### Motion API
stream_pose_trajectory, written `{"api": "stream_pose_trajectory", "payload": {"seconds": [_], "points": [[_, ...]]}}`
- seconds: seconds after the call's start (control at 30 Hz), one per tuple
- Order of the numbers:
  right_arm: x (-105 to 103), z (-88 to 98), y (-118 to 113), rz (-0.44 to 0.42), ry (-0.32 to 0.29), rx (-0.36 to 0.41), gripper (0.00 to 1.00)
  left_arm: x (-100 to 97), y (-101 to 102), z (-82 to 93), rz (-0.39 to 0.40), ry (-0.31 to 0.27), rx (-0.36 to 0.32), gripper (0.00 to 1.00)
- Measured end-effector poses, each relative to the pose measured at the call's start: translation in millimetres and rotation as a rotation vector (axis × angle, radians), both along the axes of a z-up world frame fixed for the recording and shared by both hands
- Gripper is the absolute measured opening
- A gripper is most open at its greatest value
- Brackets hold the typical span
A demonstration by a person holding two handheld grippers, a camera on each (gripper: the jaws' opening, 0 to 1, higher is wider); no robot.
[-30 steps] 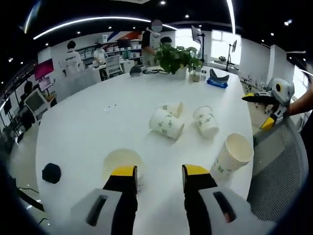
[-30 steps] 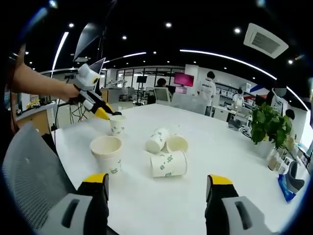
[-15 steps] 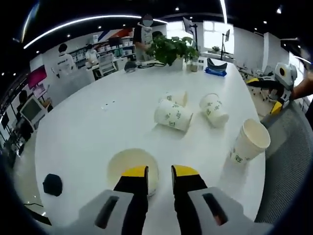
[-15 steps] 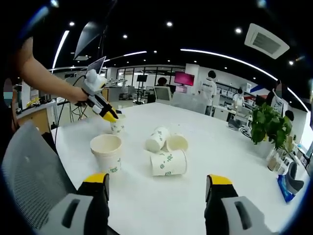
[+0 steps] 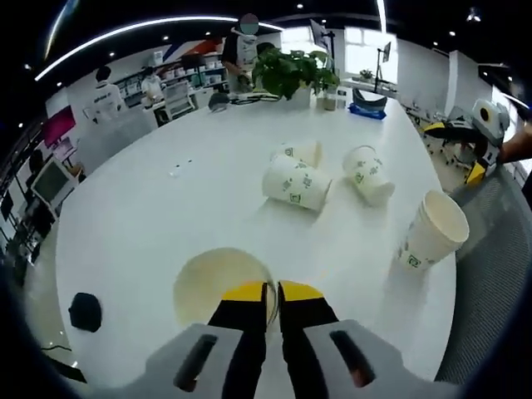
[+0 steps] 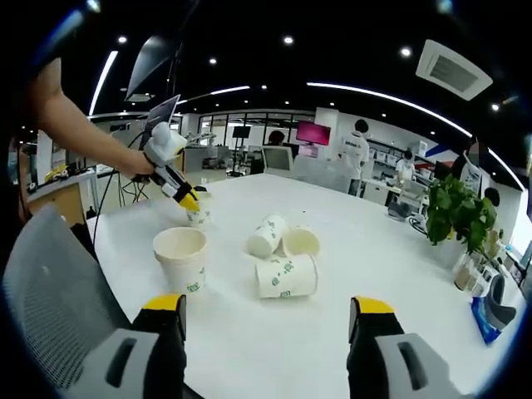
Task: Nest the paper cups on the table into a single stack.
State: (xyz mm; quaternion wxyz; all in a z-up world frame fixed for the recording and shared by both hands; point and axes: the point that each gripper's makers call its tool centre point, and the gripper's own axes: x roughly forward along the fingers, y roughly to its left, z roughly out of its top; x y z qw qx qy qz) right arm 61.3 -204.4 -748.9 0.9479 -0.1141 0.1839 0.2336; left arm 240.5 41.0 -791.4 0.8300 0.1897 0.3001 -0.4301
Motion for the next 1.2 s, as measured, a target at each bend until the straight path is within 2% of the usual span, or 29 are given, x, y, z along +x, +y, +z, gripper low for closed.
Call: {"api": "stream_pose_trajectory", "payload": {"seconds": [0.33,0.53,0.63,0.73,0.93,1.2], "points": [[0.4,-0.2,-0.6,0.001,-0.003,0.003,0.81,-3.3,1.8,9.1,-0.012,-0.038,-0.005,0.00],[0.6,0.6,-0.8,-0.001,-0.005,0.006,0.81,-16.6,-4.6,16.4,-0.039,-0.046,-0.010,0.00],[0.4,0.4,-0.8,0.000,-0.005,0.006,0.81,-30.5,-14.5,28.6,-0.068,-0.065,-0.010,0.00],[0.4,-0.1,-1.4,-0.001,-0.006,0.004,0.81,-32.4,-13.5,29.8,-0.085,-0.073,-0.012,0.00],[0.1,-0.3,-0.9,0.002,-0.006,0.003,0.81,-50.6,-25.4,48.4,-0.111,-0.089,-0.032,0.00],[-0.2,-0.1,-0.4,0.003,-0.005,0.004,0.81,-61.3,-30.3,63.6,-0.139,-0.101,-0.044,0.00]]}}
